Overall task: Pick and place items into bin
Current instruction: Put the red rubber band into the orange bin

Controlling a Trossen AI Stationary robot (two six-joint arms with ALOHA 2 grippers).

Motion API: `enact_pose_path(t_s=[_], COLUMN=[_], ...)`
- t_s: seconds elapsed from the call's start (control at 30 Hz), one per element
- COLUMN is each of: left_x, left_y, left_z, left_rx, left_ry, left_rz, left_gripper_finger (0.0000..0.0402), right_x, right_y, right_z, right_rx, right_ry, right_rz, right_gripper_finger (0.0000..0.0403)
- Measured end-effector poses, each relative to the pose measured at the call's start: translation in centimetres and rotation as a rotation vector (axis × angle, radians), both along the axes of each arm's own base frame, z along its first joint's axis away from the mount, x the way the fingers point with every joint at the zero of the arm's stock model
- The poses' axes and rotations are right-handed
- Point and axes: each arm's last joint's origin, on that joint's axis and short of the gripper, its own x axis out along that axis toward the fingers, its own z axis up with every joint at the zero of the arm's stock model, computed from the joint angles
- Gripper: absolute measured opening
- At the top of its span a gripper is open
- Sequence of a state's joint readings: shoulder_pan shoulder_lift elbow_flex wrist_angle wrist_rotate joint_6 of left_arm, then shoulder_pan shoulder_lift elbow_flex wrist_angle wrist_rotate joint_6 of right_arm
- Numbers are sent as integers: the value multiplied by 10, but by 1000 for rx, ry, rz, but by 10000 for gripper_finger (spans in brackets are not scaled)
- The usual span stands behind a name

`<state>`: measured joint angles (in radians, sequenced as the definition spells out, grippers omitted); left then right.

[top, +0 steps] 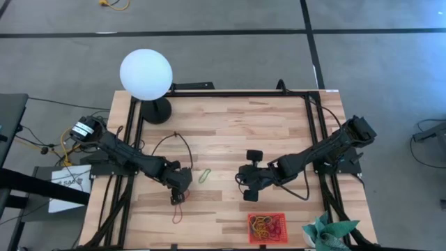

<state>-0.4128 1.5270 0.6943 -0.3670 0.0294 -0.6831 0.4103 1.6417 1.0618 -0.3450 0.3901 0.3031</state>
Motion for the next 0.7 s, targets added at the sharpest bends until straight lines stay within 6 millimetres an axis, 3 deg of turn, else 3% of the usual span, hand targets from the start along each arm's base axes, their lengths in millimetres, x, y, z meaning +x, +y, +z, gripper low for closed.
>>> enact_pose_path(t_s=[0.23, 0.7], left_x=[4, 5], left_y=[-4, -1], left_z=[4, 5], left_rx=[-52, 45], left_ry=[-13, -59], left_rz=[-29, -56], left_gripper_finger=[102, 102], right_x=[0, 0], right_y=[0, 0], right_z=[0, 0], right_rx=[0, 1], right_ry=[0, 1], right_rz=[0, 0], right_gripper_finger=[38, 38])
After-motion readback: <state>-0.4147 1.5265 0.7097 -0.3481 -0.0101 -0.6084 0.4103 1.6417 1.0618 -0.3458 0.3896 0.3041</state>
